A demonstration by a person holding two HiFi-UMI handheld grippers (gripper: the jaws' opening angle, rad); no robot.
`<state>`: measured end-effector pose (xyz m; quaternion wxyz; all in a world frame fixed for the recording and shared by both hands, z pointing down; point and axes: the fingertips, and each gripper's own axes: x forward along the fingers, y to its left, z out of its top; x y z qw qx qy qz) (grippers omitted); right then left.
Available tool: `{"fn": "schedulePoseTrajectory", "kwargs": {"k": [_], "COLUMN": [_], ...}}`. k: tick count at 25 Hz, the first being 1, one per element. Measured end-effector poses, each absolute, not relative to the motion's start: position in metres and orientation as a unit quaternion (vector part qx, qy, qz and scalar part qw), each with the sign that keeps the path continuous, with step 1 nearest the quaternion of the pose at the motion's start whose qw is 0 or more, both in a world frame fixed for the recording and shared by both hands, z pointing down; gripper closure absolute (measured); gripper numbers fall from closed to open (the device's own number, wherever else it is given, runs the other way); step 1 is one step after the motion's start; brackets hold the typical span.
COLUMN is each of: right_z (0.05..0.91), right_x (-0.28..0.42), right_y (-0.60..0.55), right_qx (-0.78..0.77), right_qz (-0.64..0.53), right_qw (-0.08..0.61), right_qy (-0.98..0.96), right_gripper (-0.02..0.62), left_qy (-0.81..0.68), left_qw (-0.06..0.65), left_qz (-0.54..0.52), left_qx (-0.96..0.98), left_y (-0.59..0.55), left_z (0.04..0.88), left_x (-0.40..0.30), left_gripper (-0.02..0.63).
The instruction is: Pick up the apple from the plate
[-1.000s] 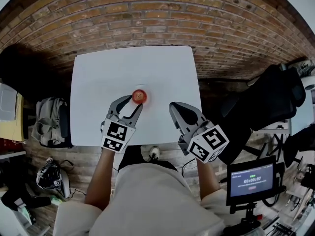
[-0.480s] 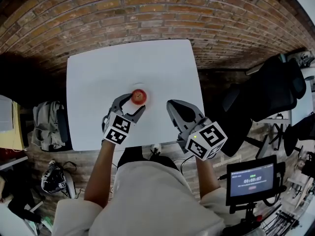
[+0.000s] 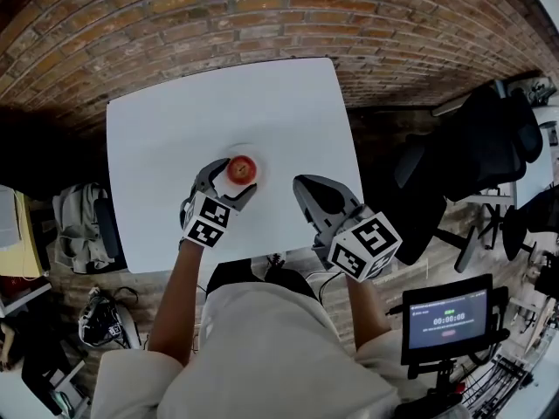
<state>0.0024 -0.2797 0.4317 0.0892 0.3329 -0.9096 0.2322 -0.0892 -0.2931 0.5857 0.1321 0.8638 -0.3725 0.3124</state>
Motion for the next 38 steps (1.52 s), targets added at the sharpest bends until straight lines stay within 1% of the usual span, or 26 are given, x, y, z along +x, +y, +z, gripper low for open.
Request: {"fn": "schedulePoseTrajectory", "kwargs": {"k": [11, 19, 26, 38], "right_z": [0.449, 0.463, 0.470, 0.483], "right_x": [0.011, 0.017, 0.015, 0.017], "right_y": [-0.286, -0.289, -0.292, -0.295], "right_qx": [0.349, 0.358, 0.359, 0.363], "right_qz": [0.247, 0.259, 0.269, 0.282], "right_qw": [0.102, 0.113, 0.117, 0.122], "right_qy": [-0.898, -0.890, -0.886, -0.880], "right_gripper": [0.594, 0.594, 0.594, 0.594], "left_qy": [-0.343, -0.327, -0.308, -0.286], "left_qw": [0.150, 0.162, 0.174, 0.167], "left_qz": [0.360, 0.389, 0.407, 0.431], "left_qx": [0.854, 0.846, 0.842, 0.839], "left_y": [-0.300, -0.305, -0.306, -0.306], "left_z": [0.630, 0.656, 0.672, 0.689], "left_x": [-0.089, -0.090, -0.089, -0.088], "left_gripper": [0.252, 0.206, 0.204, 0.204]}}
